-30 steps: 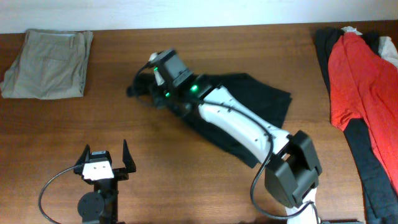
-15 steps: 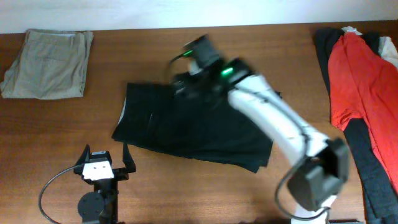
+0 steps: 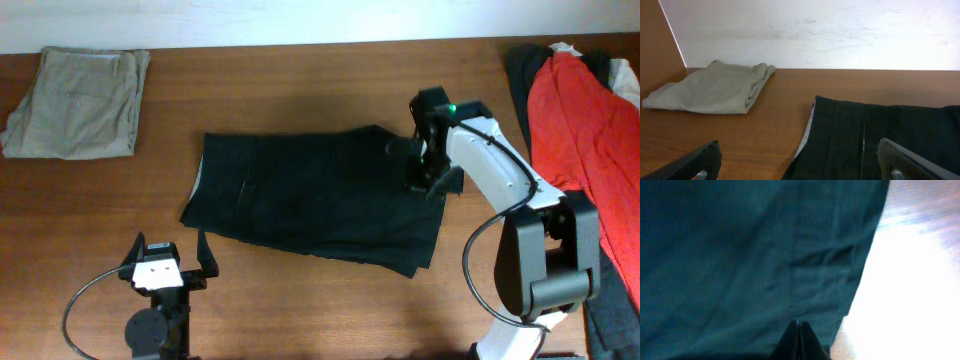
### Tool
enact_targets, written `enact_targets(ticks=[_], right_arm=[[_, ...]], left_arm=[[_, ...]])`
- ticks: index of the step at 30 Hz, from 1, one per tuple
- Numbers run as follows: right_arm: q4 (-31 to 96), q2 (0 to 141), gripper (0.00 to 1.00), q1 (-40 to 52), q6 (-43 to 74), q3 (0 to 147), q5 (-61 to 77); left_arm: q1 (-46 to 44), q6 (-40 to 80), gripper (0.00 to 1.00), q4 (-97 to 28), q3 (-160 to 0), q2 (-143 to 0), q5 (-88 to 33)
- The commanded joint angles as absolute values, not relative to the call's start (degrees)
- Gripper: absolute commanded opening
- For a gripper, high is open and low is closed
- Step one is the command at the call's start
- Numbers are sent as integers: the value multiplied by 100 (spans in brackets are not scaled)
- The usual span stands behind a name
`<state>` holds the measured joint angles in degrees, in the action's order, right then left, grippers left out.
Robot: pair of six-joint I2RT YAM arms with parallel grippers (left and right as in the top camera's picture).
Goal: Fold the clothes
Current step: 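Straighten the shorts' right edge with the right gripper, then release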
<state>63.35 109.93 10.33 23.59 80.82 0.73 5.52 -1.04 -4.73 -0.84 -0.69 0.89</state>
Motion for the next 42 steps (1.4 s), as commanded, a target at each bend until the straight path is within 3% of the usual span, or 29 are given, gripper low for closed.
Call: enact_targets(ticks=[1,11,27,42], right_arm=[[5756,11000,4,1011,2453,7363,471],[4421,11000,4,1004,2947,6654,403],[3498,11004,4,714,2921,6167,34],[1166,11004,4,405,2569,6171,-237]], left_arm=[[539,-89,99,-480,-54,-40,89],[539,-89,99,-480,-54,-40,89],[539,-89,99,-480,-54,-40,89],[539,-89,99,-480,-54,-40,89]])
